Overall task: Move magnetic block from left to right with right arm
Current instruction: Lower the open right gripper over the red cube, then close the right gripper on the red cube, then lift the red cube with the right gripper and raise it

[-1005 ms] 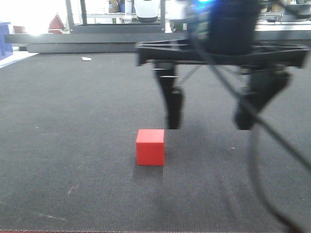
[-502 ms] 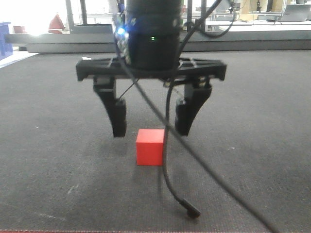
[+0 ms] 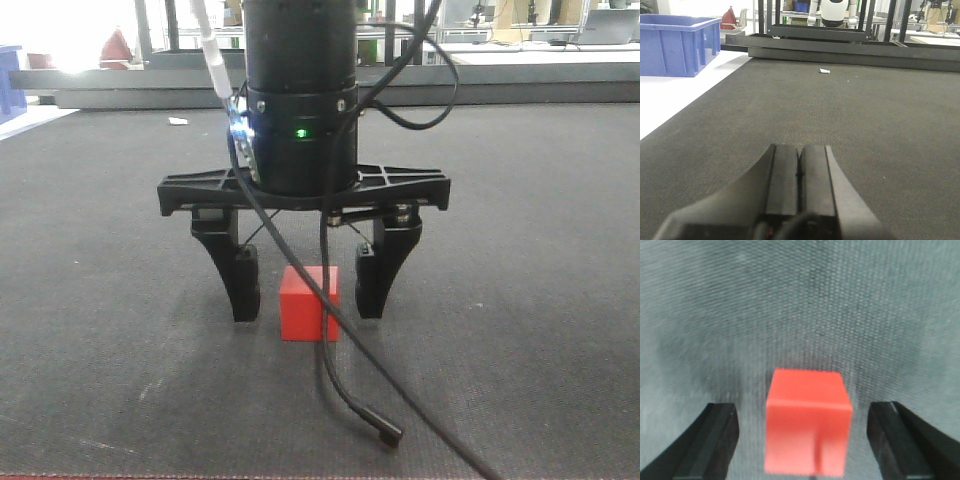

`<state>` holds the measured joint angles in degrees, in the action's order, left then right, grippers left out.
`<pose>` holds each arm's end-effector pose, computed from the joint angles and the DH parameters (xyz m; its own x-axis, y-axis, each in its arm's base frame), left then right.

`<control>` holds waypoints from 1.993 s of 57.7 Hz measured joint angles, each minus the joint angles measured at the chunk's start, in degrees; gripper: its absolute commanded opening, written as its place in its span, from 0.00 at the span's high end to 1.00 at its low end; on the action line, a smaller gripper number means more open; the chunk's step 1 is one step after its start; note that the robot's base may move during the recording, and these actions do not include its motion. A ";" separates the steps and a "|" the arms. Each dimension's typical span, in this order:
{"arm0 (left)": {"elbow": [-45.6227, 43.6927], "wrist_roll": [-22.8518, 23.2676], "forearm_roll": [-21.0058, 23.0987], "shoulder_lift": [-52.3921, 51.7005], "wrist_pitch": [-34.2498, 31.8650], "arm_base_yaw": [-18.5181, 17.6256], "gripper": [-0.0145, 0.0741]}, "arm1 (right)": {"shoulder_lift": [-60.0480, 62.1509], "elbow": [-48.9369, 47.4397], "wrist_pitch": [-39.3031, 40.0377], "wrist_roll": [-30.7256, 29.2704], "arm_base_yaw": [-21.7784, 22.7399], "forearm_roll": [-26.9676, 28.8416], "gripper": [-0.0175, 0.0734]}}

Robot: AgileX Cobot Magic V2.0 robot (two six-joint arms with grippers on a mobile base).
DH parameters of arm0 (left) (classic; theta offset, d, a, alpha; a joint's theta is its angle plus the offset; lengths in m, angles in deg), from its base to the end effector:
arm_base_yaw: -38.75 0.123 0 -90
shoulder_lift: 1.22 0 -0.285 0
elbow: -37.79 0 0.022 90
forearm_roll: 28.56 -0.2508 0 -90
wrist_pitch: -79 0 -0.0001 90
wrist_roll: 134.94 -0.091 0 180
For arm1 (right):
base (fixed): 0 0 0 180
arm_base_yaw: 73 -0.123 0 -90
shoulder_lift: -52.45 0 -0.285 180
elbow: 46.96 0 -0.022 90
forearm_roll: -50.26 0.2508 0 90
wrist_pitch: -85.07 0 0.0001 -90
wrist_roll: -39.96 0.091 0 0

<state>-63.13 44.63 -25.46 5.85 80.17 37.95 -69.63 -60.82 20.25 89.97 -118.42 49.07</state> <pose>0.0568 -0.0009 0.2010 0.0460 -0.0472 -0.9978 0.0172 0.9988 -0.0465 0.2872 0.2890 0.2166 -0.9928 0.0758 -0.0929 0.0684 0.9944 0.0801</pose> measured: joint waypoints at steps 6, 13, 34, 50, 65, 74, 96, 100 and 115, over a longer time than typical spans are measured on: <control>0.00 0.00 0.00 0.00 0.00 0.00 0.98 | -0.14 0.00 0.13 0.58 0.00 0.23 0.12; 0.00 0.00 0.00 0.00 0.00 0.00 0.98 | -0.48 0.00 0.13 0.92 0.00 0.26 0.12; 0.00 0.00 0.00 0.00 0.00 0.00 0.98 | -0.82 0.00 0.23 1.04 0.00 0.35 0.46; 0.00 0.00 0.00 0.00 0.00 0.00 0.98 | -0.60 0.00 0.12 0.65 0.00 0.35 0.54; 0.00 0.00 0.00 0.00 0.00 0.00 0.98 | 4.38 0.35 -0.36 -5.62 0.00 -2.37 0.54; 0.00 0.00 0.00 0.00 0.00 0.00 0.98 | 9.79 3.47 0.50 -11.71 0.50 -3.04 0.54; 0.00 0.00 0.00 0.00 0.00 0.00 0.98 | 29.31 27.19 12.16 -25.51 9.92 -1.62 0.54; 0.00 0.00 0.00 0.00 0.00 0.00 0.98 | 34.40 31.86 15.15 -29.34 13.10 -0.20 0.54; 0.00 0.00 0.00 0.00 0.00 0.00 0.98 | 51.00 46.78 26.24 -43.68 26.07 4.40 0.54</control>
<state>-63.13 44.63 -25.46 5.85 80.17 37.95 -18.63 -14.05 46.48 46.29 -92.35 53.47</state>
